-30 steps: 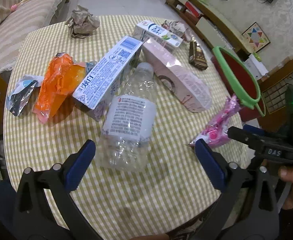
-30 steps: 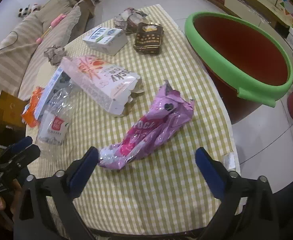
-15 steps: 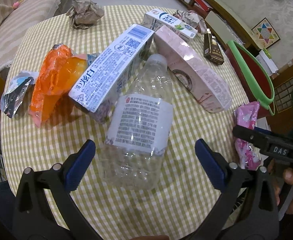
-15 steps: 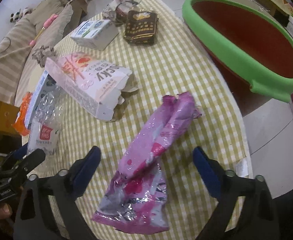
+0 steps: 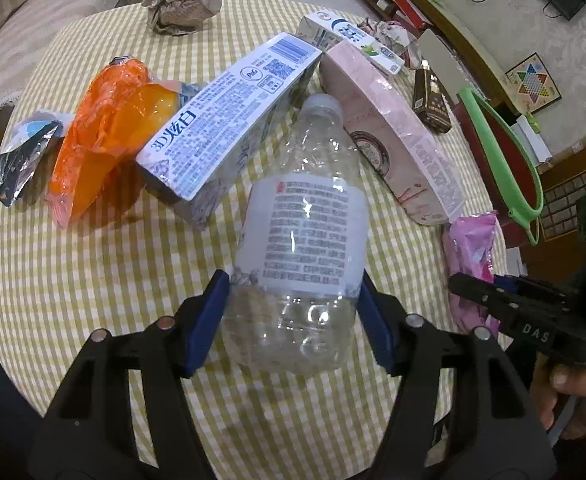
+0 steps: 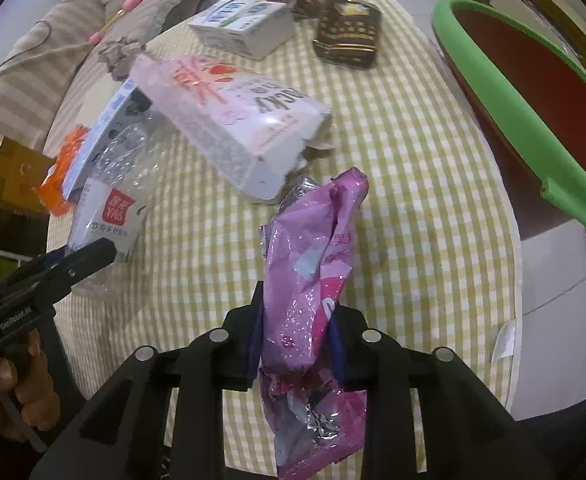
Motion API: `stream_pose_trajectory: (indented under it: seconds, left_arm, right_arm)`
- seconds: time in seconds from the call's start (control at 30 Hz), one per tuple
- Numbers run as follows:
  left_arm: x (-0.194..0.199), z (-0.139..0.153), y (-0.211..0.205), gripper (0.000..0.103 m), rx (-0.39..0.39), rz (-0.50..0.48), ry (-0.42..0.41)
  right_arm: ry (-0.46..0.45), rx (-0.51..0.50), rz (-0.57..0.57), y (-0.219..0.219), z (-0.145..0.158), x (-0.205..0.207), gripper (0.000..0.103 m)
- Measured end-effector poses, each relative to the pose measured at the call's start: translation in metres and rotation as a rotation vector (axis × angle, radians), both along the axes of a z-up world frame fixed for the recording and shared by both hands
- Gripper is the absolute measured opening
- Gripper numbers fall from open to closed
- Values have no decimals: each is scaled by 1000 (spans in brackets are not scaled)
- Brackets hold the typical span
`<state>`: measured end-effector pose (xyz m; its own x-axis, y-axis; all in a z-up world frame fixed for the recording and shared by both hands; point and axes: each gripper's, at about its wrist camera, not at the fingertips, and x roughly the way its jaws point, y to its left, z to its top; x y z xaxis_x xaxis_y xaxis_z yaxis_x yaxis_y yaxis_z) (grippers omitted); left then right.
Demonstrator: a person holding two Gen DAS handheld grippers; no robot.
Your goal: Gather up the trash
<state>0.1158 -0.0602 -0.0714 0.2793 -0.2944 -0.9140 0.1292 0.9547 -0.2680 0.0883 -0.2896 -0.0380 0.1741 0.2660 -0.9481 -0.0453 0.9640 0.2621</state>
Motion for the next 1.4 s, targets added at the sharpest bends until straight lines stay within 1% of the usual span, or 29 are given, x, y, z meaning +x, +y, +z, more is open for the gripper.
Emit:
stream_pose_trajectory:
  seconds: [0.23,0.43,0.7,0.93,1.0,1.13,1.4]
  left_arm:
    - [-12,14,5,59,-16,18,-39]
    - [-22,32,11,59,-16,37,-88]
    - [-34,52,15,59,-27,62,-127]
    - [-40,68,16,59,-28,82,-167]
    - [-41,70,17,59,-29,81,-172]
    - [-41,72,16,59,-33,80,-179]
    - [-42,82,17,59,-47,83,-212]
  right_arm:
    - [-32,11,31,0,12,-6,20]
    - [-74,19,52,4,26,-9,19]
    - [-90,46,60,-3,41,-20,19]
    - [-120,35,52,-9,55,-24,19]
    - [-108,16,40,-13,54,-24,19]
    - [-83,29,11,-23,51,-27,19]
    - [-135,23,2,-26,66,-30,19]
